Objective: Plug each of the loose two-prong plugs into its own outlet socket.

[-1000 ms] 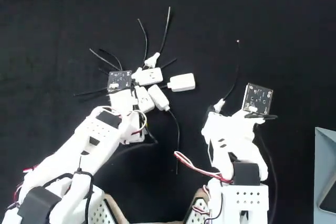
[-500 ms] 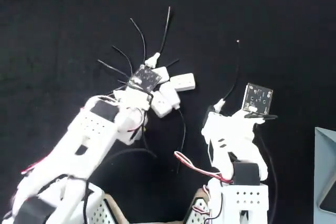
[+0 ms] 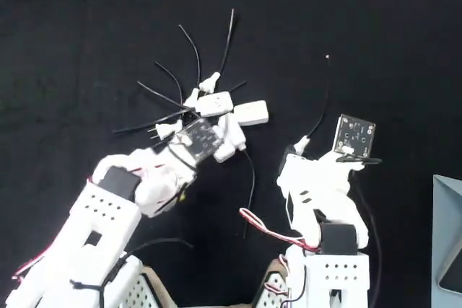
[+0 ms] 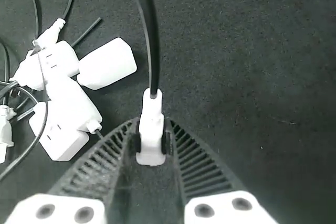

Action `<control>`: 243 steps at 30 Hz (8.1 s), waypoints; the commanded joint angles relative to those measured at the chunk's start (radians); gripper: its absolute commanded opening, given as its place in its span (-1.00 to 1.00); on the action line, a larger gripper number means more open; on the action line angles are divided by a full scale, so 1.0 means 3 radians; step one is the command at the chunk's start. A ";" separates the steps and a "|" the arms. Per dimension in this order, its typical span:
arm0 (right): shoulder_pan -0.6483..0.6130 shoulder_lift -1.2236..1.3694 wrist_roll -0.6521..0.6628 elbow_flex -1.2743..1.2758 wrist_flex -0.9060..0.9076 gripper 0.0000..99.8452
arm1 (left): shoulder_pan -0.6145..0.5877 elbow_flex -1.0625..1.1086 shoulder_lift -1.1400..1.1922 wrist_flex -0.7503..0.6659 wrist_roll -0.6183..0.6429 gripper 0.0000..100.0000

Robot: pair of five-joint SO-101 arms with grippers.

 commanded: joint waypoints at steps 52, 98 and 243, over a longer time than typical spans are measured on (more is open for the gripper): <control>-0.2603 -0.0008 0.1054 -0.1189 0.0414 -0.98 | -0.0575 0.0156 -0.1453 -0.0921 0.1647 -0.94; -0.3120 0.0754 0.0609 -0.1276 0.0384 -0.98 | 0.0028 0.0765 -0.3232 -0.0005 0.0573 -0.94; -0.2767 0.2601 0.0946 -0.1189 -0.1074 -0.98 | -0.1987 0.1343 -0.2598 -0.0066 0.1125 -0.63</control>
